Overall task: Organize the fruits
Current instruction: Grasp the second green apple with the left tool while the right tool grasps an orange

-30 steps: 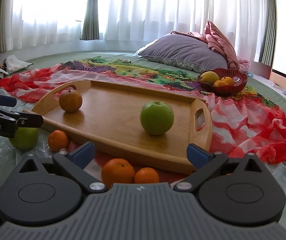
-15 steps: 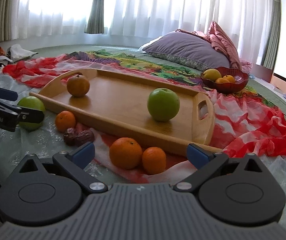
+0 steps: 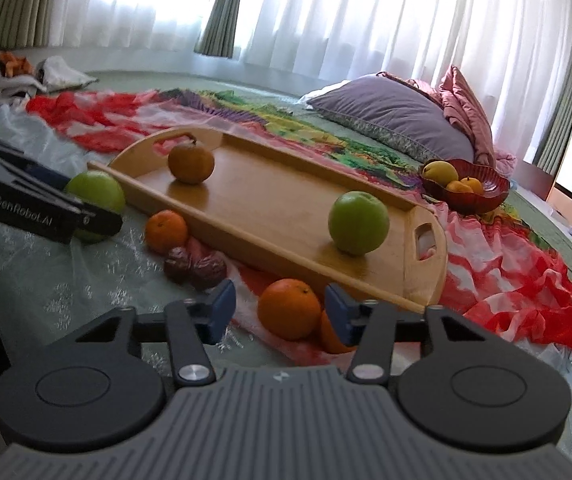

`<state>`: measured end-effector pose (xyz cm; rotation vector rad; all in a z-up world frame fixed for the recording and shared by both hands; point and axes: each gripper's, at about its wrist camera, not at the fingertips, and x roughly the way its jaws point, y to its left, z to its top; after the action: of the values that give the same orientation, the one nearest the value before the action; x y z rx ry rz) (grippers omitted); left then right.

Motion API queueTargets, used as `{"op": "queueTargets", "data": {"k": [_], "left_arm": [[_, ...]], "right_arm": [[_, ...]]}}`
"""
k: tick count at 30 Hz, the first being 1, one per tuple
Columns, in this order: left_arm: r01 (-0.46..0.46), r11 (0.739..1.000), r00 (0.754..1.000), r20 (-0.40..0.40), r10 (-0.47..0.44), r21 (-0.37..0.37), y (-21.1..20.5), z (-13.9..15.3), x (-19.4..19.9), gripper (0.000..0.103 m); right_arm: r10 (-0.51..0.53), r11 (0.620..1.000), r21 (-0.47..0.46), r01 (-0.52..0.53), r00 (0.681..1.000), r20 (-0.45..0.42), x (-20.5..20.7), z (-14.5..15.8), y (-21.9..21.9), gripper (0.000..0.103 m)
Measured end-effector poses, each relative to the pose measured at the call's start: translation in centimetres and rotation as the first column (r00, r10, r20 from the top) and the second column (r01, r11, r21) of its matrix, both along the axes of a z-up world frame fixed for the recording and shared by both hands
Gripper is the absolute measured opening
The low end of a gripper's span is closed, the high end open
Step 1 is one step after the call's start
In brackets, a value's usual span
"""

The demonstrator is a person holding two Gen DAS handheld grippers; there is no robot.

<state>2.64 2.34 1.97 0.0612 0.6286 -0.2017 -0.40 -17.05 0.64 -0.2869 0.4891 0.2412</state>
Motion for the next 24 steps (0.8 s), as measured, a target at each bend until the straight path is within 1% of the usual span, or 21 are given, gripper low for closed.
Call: {"op": "queueTargets", "data": {"k": [6, 12, 14, 16, 17, 18, 21, 24], "left_arm": [[-0.001, 1.0, 1.0, -0.018, 0.001, -0.003, 0.2, -0.2, 0.3, 0.057], [-0.006, 1.0, 0.999, -0.051, 0.005, -0.02, 0.2, -1.2, 1.2, 0.055], [-0.006, 1.0, 0.999, -0.047, 0.005, -0.017, 0.1, -1.3, 1.3, 0.055], [-0.006, 1.0, 0.999, -0.041, 0.005, -0.007, -0.1, -1.2, 1.3, 0.055], [-0.008, 1.0, 0.999, -0.042, 0.008, -0.008, -0.1, -1.1, 1.2, 0.055], [-0.01, 1.0, 0.999, -0.044, 0.01, -0.012, -0.1, -1.1, 1.3, 0.055], [-0.019, 0.999, 0.998, -0.054, 0.017, -0.035, 0.2, -0.7, 1.4, 0.055], [-0.031, 0.998, 0.998, -0.054, 0.028, -0.055, 0.6, -0.2, 1.5, 0.055]], "right_arm": [[-0.016, 0.998, -0.053, 0.015, 0.999, -0.029, 0.8, -0.4, 0.5, 0.063], [-0.011, 0.994, -0.105, 0.006, 0.999, -0.045, 2.2, -0.6, 1.3, 0.062], [-0.024, 0.991, -0.13, 0.017, 0.999, -0.048, 2.6, -0.6, 1.6, 0.059], [-0.026, 0.99, -0.143, 0.018, 0.998, -0.053, 2.8, -0.6, 1.8, 0.05], [-0.023, 0.99, -0.143, 0.014, 0.998, -0.057, 2.9, -0.5, 1.8, 0.044], [-0.017, 0.991, -0.135, 0.008, 0.998, -0.066, 3.0, -0.5, 1.8, 0.041], [-0.023, 0.993, -0.117, 0.015, 0.998, -0.065, 3.0, -0.3, 1.6, 0.04], [-0.031, 0.998, -0.065, 0.028, 0.998, -0.053, 2.9, 0.4, 0.9, 0.04]]}}
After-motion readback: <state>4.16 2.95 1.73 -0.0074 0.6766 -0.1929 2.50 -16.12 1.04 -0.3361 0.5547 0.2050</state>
